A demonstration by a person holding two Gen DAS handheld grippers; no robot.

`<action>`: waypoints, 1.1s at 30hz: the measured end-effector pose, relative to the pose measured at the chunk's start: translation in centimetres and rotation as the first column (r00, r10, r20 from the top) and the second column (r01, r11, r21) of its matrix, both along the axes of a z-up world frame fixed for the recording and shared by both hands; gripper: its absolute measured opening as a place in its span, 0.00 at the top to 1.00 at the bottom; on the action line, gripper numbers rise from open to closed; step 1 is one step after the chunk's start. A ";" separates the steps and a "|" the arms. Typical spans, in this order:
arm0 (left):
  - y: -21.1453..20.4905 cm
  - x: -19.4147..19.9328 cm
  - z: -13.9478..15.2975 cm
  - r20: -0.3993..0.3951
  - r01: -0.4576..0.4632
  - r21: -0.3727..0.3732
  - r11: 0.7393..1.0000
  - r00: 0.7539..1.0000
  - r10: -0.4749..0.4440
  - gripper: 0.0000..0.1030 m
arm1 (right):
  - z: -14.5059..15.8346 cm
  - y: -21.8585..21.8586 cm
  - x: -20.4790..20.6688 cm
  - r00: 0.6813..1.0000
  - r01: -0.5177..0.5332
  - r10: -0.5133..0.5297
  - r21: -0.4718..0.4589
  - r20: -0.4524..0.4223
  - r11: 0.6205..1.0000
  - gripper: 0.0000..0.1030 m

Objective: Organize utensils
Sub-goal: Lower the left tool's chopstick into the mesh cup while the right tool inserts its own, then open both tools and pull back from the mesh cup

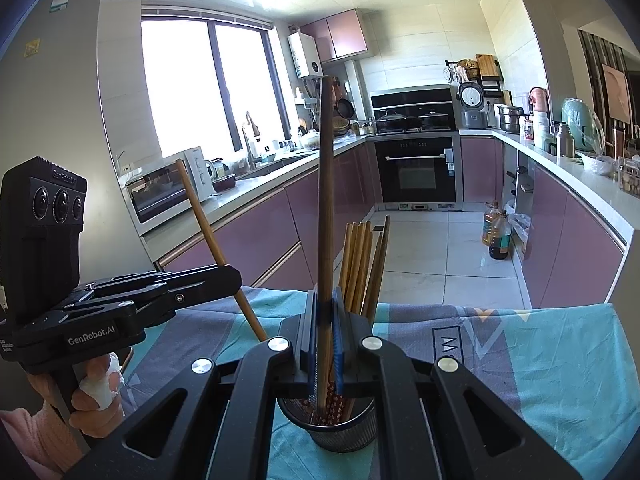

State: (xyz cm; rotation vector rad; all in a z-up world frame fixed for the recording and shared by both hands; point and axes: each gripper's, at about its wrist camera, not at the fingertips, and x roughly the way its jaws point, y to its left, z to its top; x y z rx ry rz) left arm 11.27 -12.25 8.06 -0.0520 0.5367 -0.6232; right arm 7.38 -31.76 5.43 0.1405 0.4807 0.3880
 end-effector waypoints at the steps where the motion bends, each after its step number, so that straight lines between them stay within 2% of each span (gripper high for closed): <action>1: 0.0 0.0 0.0 -0.001 0.000 0.002 1.000 1.000 0.000 0.93 | 0.0 0.0 0.1 1.000 0.001 -0.001 0.000 -0.001 1.000 0.94; 13: -1.2 0.7 -1.2 -0.028 0.013 0.060 0.998 1.000 -0.011 0.93 | -1.5 0.8 0.8 0.999 -0.010 0.009 -0.012 -0.047 1.000 0.94; 21: -1.8 1.9 -2.6 -0.077 0.032 0.112 0.993 0.997 -0.024 0.93 | -3.3 1.6 1.9 0.993 -0.024 0.021 -0.028 -0.113 0.999 0.94; 33: -2.5 4.8 -4.4 -0.122 0.026 0.128 0.991 0.993 -0.010 0.92 | -4.8 1.3 3.7 0.987 0.001 -0.001 0.000 -0.160 1.000 0.94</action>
